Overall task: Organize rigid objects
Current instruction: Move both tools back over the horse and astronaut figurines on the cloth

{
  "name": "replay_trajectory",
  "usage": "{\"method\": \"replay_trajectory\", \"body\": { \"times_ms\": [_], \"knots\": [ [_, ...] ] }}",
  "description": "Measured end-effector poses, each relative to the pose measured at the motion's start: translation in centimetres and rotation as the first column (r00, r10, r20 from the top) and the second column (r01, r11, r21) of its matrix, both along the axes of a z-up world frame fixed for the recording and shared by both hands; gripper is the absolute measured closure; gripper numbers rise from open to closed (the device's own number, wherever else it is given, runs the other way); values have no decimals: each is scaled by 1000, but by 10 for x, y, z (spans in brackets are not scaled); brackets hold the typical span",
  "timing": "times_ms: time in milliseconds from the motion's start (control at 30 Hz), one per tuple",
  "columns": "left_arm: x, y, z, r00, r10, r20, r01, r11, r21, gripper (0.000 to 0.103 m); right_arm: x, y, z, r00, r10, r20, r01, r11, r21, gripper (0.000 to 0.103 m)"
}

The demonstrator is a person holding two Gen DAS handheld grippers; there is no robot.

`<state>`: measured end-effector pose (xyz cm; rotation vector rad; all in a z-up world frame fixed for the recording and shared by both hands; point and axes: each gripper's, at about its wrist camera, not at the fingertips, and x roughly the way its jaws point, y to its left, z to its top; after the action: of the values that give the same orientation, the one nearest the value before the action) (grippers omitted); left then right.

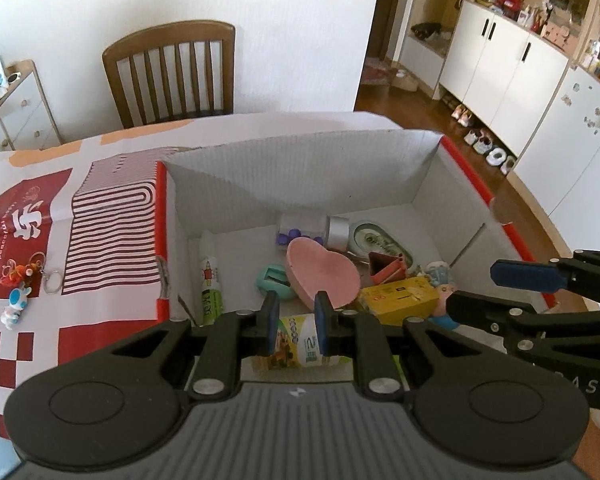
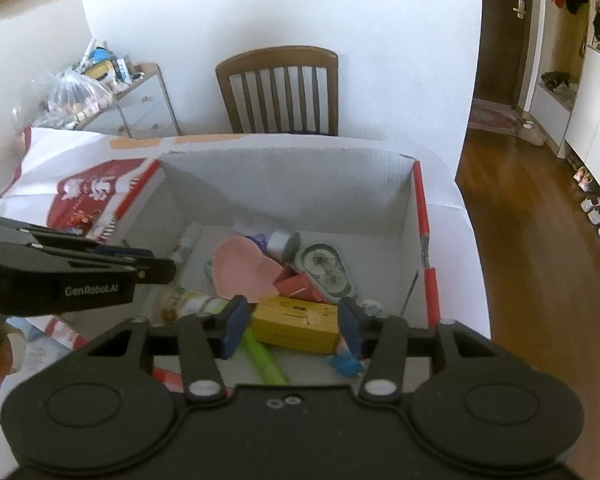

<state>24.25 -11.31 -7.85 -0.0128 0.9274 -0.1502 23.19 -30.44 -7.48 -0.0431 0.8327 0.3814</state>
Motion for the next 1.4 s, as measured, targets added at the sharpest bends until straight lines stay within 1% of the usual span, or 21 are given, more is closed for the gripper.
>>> {"method": "replay_trajectory", "body": {
  "times_ms": [167, 233, 300, 400, 467, 567, 633, 700, 867, 1067, 1267, 1400],
  "knots": [
    [-17, 11, 12, 999, -5, 34, 5, 1000, -21, 85, -11, 6, 11, 1000, 7, 22, -7, 1000, 15, 51],
    [-25, 16, 16, 999, -6, 45, 8, 999, -31, 85, -17, 10, 15, 999, 10, 38, -10, 1000, 19, 47],
    [-31, 24, 20, 999, -3, 53, 5, 999, -40, 85, -21, 15, 20, 999, 13, 53, -14, 1000, 24, 35],
    [-42, 35, 25, 998, 11, 68, -8, 999, -38, 85, -29, 23, 25, 997, 19, 71, -22, 999, 34, 34],
    [-48, 45, 28, 997, 13, 77, -9, 999, -50, 85, -35, 30, 29, 996, 26, 81, -29, 999, 42, 33],
    [-57, 59, 31, 995, 15, 94, -11, 999, -45, 85, -42, 40, 34, 995, 38, 94, -43, 998, 48, 26],
    [-63, 70, 33, 994, 15, 104, -10, 999, -47, 85, -46, 50, 37, 993, 53, 103, -58, 997, 50, 24],
    [-68, 81, 35, 994, 18, 112, -12, 999, -50, 85, -51, 59, 40, 992, 69, 106, -75, 996, 55, 19],
    [-85, 116, 39, 990, 25, 141, -17, 998, -58, 85, -62, 88, 44, 988, 107, 108, -115, 991, 71, 16],
    [-95, 160, 40, 988, 52, 145, -44, 997, -58, 85, -79, 136, 44, 976, 181, 123, -188, 981, 50, 12],
    [-101, 205, 39, 987, 64, 149, -56, 997, -58, 85, -85, 183, 38, 975, 194, 103, -201, 978, 54, 11],
    [-100, 237, 36, 986, 71, 152, -64, 997, -51, 84, -87, 215, 36, 974, 198, 109, -205, 977, 54, 11]
  ]
}}
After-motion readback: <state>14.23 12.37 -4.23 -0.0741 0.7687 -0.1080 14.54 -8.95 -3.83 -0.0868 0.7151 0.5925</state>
